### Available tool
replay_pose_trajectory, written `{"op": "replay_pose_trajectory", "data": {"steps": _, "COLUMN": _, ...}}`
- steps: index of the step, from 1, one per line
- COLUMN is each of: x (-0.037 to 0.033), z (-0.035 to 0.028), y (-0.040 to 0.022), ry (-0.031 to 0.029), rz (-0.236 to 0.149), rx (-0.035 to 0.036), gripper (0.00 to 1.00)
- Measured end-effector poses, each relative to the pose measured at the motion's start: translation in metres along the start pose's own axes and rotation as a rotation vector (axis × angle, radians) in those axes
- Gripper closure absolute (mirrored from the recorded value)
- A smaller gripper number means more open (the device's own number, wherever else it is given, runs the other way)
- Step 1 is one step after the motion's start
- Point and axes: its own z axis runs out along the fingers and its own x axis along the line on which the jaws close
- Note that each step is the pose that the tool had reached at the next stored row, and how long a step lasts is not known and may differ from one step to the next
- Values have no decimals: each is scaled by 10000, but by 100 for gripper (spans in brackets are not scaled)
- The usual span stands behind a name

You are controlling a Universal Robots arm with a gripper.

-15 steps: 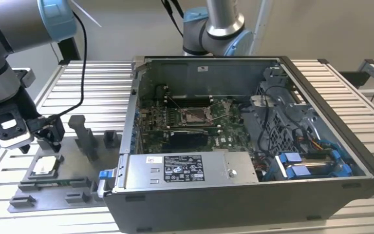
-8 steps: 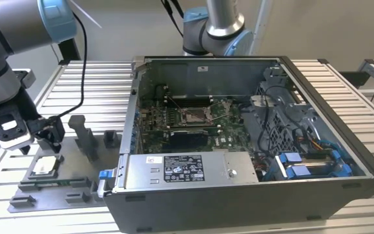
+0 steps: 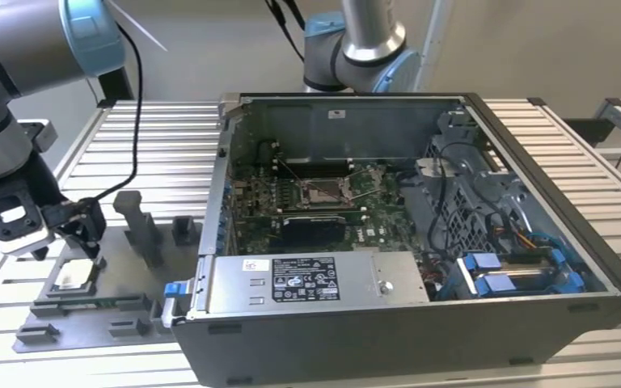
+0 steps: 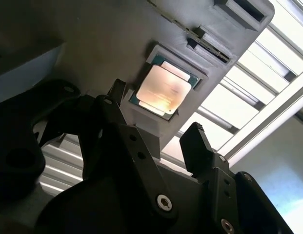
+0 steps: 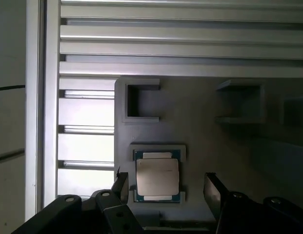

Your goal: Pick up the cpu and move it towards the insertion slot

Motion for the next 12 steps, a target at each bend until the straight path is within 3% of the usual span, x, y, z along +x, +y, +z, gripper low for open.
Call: {"op": "replay_pose_trajectory", "data": {"steps": 12, "x": 30, "z": 136, "y": -72, "ry": 1, "rz": 0, "rx": 0, "gripper": 0}}
